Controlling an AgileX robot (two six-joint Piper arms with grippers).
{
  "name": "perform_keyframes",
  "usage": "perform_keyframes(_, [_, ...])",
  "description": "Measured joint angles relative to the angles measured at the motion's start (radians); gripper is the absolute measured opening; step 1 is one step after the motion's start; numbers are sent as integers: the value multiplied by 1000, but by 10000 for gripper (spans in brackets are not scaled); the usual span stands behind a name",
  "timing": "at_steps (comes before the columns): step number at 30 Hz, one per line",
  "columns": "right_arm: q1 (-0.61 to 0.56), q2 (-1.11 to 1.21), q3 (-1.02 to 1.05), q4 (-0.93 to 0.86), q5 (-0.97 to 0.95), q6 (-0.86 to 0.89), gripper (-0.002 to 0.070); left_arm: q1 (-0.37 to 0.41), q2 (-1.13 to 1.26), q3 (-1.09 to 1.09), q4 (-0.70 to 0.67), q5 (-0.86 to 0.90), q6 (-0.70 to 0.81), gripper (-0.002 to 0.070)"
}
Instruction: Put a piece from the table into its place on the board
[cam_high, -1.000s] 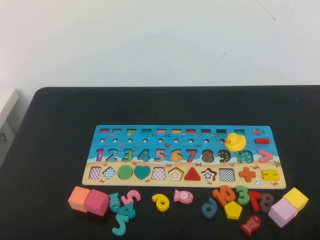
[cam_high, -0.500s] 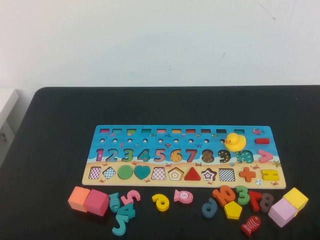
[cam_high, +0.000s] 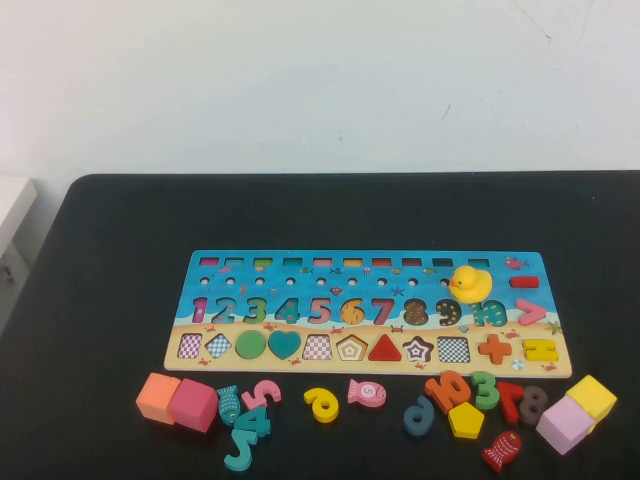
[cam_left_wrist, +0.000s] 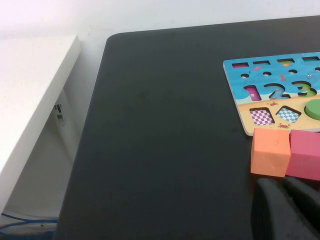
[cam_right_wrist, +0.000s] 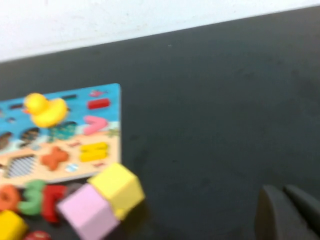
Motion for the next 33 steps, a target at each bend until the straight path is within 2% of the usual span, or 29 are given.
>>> perform_keyframes(4, [0, 0, 0, 183, -6, 41, 19, 0, 0, 0, 0, 0, 0, -2])
perform_keyframes(9, [0, 0, 0, 530, -38, 263, 19, 0, 0, 0, 0, 0, 0, -2])
perform_keyframes(16, [0, 0, 0, 627, -54, 265, 19, 0, 0, 0, 0, 0, 0, -2])
perform_keyframes(19, [0, 0, 2, 629, -61, 150, 19, 0, 0, 0, 0, 0, 0, -2])
perform_keyframes(24, [0, 34, -139, 629, 88, -217, 19, 0, 0, 0, 0, 0, 0, -2])
perform_keyframes(33, [0, 486, -580, 606, 462, -846, 19, 0, 0, 0, 0, 0, 0, -2])
